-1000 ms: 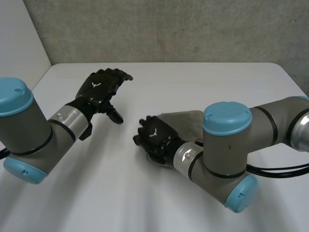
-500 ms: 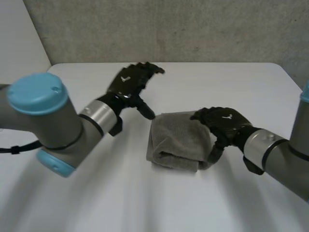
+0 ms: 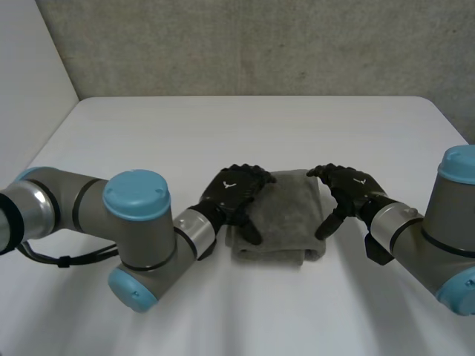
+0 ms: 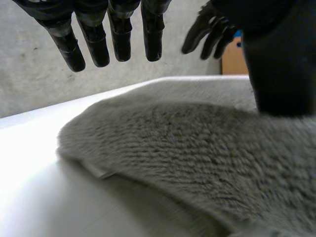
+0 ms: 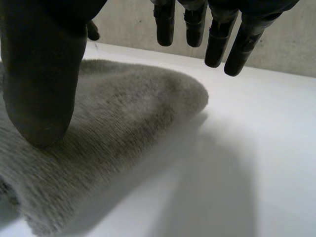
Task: Fold the towel.
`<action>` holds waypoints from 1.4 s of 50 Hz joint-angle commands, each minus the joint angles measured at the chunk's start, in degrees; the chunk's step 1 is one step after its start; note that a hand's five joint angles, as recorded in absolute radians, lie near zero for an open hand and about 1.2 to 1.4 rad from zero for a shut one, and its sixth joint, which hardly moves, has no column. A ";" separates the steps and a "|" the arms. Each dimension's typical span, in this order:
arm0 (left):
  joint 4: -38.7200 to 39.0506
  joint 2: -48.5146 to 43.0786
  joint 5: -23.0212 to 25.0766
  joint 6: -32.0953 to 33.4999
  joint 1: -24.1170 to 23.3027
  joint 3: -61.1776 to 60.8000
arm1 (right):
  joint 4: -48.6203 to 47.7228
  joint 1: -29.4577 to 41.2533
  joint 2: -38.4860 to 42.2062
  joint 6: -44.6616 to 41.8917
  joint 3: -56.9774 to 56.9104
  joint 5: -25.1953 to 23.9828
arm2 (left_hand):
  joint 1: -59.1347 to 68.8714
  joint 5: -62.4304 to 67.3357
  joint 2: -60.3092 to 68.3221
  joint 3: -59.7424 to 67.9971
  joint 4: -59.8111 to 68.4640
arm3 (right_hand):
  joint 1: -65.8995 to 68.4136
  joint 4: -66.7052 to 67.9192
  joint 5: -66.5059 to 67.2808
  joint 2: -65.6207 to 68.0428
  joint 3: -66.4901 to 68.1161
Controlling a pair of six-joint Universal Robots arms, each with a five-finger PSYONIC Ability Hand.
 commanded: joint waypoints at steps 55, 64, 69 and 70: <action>-21.12 28.60 -11.72 -1.37 15.54 3.68 | 10.49 1.71 -17.94 -6.61 -15.39 11.90 | -4.33 -0.81 -2.23 -3.30 -3.76 | -3.66 -4.35 -3.59 -4.18 -3.01; -21.21 28.60 -11.55 -1.37 15.10 3.50 | 11.46 1.53 -17.59 -6.44 -15.48 10.67 | -6.35 -2.83 -4.25 -3.30 -3.76 | -3.66 -4.35 -3.59 -4.18 -3.01; -21.21 28.60 -11.54 -1.37 15.01 3.41 | 11.46 1.53 -17.77 -6.35 -15.48 10.76 | -6.35 -2.83 -4.25 -3.30 -3.76 | -3.66 -4.35 -3.59 -4.18 -3.01; -21.21 28.60 -11.54 -1.37 15.01 3.41 | 11.46 1.45 -17.86 -6.35 -15.48 10.76 | -6.35 -2.83 -4.25 -3.30 -3.76 | -3.66 -4.35 -3.59 -4.18 -3.01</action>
